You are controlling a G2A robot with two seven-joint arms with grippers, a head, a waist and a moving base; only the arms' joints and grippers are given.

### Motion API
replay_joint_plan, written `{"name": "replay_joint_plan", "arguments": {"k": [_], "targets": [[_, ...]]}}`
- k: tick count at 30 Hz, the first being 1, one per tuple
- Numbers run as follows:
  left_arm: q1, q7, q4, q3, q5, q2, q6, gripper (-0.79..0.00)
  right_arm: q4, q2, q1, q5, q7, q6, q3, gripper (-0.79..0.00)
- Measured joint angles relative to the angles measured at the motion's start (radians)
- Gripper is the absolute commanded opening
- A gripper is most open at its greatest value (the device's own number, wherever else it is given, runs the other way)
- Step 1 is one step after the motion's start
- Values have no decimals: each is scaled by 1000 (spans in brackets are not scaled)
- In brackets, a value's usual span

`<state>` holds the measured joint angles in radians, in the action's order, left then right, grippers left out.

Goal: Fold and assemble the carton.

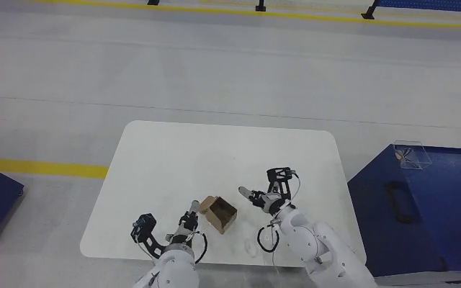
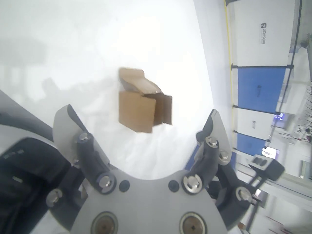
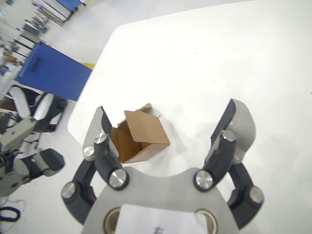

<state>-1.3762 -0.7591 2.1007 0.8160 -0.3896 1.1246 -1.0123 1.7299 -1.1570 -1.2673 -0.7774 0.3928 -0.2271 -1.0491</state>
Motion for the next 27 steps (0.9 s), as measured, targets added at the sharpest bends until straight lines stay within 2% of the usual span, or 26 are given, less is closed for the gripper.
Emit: {"name": "replay_joint_plan", "arguments": {"k": [4, 7, 11, 18, 27], "targets": [[40, 144, -64, -35, 34, -44, 0, 0, -59, -22, 56, -38, 41, -53, 82, 0], [88, 238, -100, -65, 39, -66, 0, 0, -111, -40, 92, -47, 58, -76, 134, 0], [153, 302, -161, -123, 74, -85, 0, 0, -182, -62, 130, -43, 64, -92, 187, 0], [269, 332, -232, -221, 34, -81, 0, 0, -257, -90, 158, -24, 51, -99, 228, 0], [396, 235, -333, -357, -77, -54, 0, 0, -287, -107, 164, -8, 22, -97, 215, 0]]}}
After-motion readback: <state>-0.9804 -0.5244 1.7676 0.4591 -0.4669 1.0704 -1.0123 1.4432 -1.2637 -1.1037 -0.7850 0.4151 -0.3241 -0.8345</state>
